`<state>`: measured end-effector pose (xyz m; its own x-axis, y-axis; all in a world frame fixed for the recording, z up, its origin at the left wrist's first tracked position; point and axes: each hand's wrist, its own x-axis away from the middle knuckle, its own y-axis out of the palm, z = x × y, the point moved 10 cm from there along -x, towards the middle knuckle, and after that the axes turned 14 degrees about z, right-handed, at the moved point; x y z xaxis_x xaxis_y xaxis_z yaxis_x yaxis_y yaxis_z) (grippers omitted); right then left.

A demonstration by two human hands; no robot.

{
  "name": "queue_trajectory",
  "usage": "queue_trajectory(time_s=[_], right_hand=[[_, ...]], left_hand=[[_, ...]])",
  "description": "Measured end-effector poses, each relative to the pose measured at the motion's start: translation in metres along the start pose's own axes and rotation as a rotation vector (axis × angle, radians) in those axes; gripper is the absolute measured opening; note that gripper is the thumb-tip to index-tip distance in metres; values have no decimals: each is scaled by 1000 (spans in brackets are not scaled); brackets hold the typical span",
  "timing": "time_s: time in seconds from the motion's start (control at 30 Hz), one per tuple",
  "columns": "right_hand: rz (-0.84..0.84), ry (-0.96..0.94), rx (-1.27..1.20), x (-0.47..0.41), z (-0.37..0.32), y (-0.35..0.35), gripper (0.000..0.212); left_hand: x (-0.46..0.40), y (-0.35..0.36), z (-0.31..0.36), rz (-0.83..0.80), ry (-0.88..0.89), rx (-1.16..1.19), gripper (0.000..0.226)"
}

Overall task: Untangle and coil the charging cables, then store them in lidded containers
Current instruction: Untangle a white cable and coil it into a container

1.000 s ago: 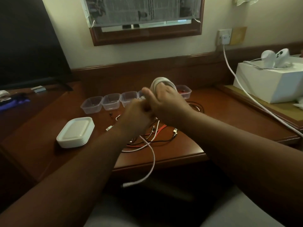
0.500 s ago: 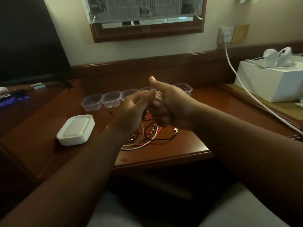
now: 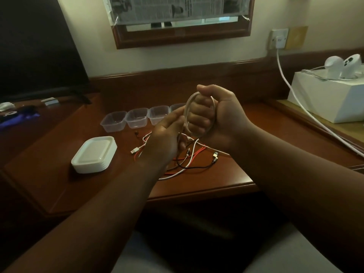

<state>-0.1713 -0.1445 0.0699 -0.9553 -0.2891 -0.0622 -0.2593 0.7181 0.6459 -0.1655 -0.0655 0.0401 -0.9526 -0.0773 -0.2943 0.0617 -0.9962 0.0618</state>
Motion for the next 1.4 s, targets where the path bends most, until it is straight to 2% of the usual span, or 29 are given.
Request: queue_trajectory(time_s=[0.23, 0.3, 0.5, 0.63, 0.7, 0.77, 0.87, 1.0, 1.1, 1.3, 1.4], right_hand=[[-152, 82, -11, 1, 6, 5, 45], [-159, 100, 6, 0, 7, 2, 46], [-40, 24, 215, -15, 5, -21, 41], [148, -65, 422, -35, 0, -51, 32], [179, -122, 519, -45, -1, -60, 29], [185, -148, 529, -57, 2, -65, 26], [200, -126, 360, -83, 8, -75, 26], [166, 21, 42, -127, 18, -93, 34], [113, 101, -116, -159, 23, -113, 40], [11, 241, -125, -198, 59, -154, 41], [-18, 247, -85, -206, 65, -164, 40]], left_hand=[[0, 6, -1, 94, -91, 13, 40], [-1, 15, 4, 36, -43, 33, 40], [-9, 9, 6, 93, 110, -4, 29], [-28, -4, 7, 175, 317, -183, 24], [-41, -3, 1, 172, 353, -257, 25], [-59, -1, -14, 172, 251, -218, 25], [-88, 10, -48, 152, -32, -60, 29], [-129, 20, -77, 192, -127, -12, 36], [-153, 26, -101, 226, -237, 138, 38], [-173, 27, -168, 244, -449, 200, 33], [-176, 27, -186, 229, -513, 208, 34]])
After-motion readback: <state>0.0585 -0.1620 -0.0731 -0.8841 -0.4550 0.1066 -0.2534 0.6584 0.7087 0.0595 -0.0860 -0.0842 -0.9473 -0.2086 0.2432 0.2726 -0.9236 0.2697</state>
